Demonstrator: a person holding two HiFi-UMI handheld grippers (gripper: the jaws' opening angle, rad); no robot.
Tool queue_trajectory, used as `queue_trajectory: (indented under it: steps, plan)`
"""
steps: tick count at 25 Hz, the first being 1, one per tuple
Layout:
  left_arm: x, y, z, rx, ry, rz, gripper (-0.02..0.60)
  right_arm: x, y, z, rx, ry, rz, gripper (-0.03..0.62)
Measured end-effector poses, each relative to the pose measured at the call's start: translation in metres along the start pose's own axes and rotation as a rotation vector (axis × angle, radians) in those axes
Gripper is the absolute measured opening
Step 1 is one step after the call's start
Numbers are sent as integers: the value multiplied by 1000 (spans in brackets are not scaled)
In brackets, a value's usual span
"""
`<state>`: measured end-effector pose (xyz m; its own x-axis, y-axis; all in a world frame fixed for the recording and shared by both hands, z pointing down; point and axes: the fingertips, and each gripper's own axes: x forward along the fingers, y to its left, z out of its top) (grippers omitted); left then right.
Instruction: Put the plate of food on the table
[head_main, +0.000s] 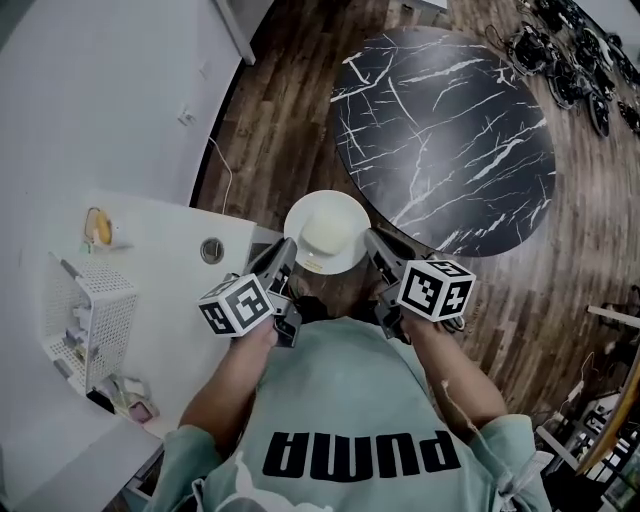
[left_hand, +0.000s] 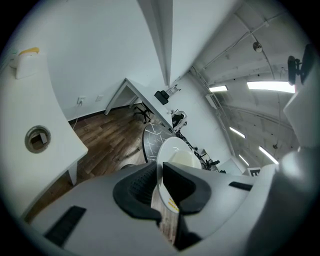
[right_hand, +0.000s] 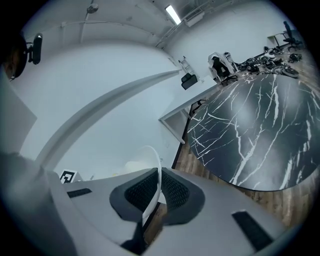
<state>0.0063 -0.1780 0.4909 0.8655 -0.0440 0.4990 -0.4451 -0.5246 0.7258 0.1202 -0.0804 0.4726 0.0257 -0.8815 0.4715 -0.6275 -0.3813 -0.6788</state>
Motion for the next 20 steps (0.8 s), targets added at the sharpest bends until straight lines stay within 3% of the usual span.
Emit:
queue_trajectory:
  steps: [20]
  plan:
    - [89,-122,-63,131,90,-47,43,-114,-110,51,92,-149,-26,29]
